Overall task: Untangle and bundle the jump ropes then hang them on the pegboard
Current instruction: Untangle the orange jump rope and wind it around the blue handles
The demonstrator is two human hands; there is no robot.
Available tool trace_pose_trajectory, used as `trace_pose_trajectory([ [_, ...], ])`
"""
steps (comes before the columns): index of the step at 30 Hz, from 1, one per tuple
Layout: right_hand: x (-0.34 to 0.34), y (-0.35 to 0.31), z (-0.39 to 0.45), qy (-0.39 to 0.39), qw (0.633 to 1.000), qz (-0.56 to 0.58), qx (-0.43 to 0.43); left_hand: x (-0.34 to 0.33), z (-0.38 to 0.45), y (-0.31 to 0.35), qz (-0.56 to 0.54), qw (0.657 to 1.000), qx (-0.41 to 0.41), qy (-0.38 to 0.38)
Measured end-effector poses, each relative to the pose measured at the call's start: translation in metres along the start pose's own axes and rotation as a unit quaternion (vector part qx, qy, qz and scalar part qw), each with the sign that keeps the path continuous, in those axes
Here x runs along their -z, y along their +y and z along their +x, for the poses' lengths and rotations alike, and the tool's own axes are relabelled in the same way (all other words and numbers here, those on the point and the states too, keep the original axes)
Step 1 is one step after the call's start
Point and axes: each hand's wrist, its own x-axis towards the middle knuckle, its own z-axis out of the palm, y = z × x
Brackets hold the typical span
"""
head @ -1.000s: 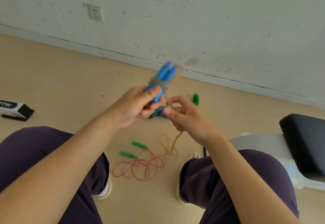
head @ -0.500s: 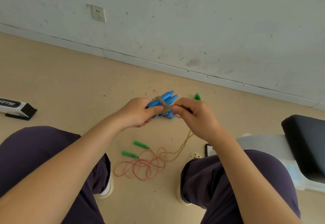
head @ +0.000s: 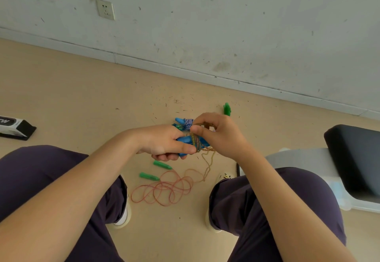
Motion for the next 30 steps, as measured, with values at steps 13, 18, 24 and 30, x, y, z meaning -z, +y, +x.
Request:
trace_pose_trajectory([
  [13, 0.004, 0.003, 0.002, -0.068, 0.991, 0.092, -0.072, 0.002, -0.014, 0.0, 0.022, 0.998, -0.051, 0.03],
  [18, 0.007, 0.004, 0.0, -0.097, 0.961, 0.235, -0.113, 0.006, -0.016, -0.001, -0.027, 0.995, -0.085, 0.033],
  [24, 0.006, 0.006, 0.0, -0.12, 0.902, 0.409, -0.071, 0.009, -0.013, 0.002, -0.209, 0.955, -0.162, 0.132],
  [30, -0.01, 0.006, 0.001, -0.029, 0.978, 0.183, -0.101, 0.018, -0.008, 0.0, -0.222, 0.916, -0.126, 0.308],
])
